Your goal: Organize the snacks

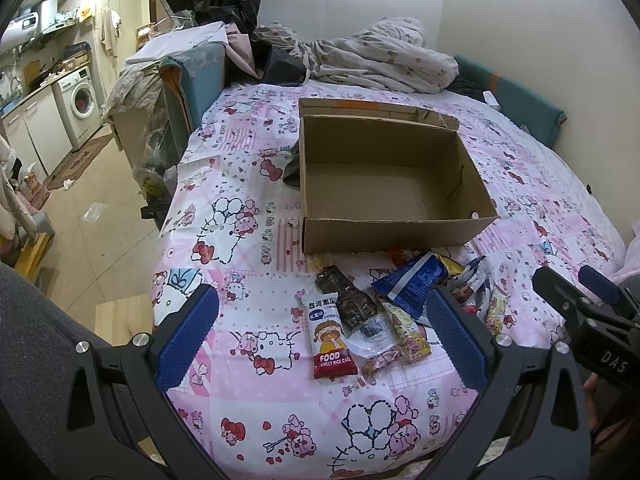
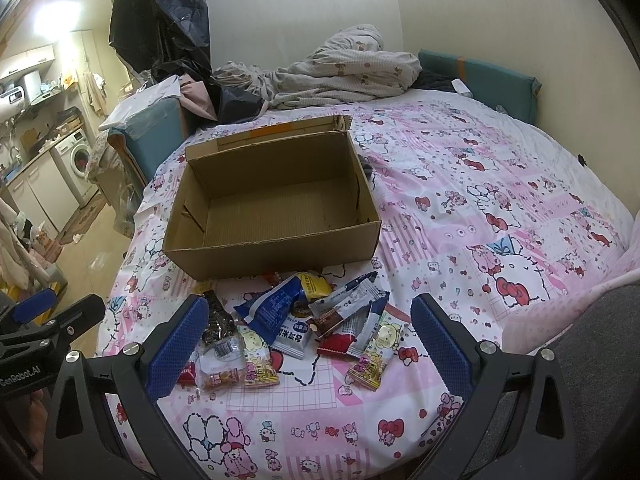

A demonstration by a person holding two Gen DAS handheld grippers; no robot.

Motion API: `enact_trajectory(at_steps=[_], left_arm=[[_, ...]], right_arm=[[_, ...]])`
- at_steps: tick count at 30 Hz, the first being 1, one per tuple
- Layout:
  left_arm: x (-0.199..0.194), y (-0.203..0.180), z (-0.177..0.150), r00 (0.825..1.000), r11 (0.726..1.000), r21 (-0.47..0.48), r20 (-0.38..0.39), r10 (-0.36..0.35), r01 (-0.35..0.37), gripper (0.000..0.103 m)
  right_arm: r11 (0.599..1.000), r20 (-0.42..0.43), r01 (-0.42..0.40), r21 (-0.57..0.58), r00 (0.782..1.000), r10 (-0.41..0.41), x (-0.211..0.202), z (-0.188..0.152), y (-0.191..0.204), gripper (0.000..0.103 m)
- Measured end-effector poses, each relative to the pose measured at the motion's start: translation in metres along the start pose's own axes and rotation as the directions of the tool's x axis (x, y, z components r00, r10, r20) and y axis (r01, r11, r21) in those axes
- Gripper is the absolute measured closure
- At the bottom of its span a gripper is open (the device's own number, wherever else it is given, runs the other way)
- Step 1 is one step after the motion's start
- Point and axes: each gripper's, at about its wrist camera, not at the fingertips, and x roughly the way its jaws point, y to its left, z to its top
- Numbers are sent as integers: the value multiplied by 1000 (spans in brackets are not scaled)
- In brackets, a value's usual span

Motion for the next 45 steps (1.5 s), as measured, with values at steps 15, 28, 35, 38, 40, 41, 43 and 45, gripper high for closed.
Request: enact_trajectory(at_steps=[15,28,35,38,40,41,43,45], left_arm=[[1,2,1,999,999,13,6,36,-36,1],[98,45,15,916,981,-180,-402,-7,-71,24],[160,35,-20,800,968,-240,-594,-87,-73,39],[171,22,-26,787,975,-211,-612,-78,-67,39],[174,15,-31,779,979,-194,-623,-75,-60,39],[175,12,-33,777,981,-184,-625,-73,-55,39],[177,7,-35,776,985,-164,-628,-63,-53,39],[178,6,-38,769,984,-170,-634,-73,-46,44]], right_arm=[[1000,-27,-1,16,1000,2,4,-3,0,0],[935,-301,-7,355,946,121,62,16,-77,1],[896,-348,14,443,924,157,84,16,-104,1],[858,-409,36,513,889,208,97,2,-116,8],[835,-469,71,546,852,234,109,-9,-122,24],[823,-493,92,561,835,243,114,-15,-125,25],[826,-517,124,550,827,220,119,-18,-126,31],[842,-543,148,519,818,191,127,-18,-122,34]])
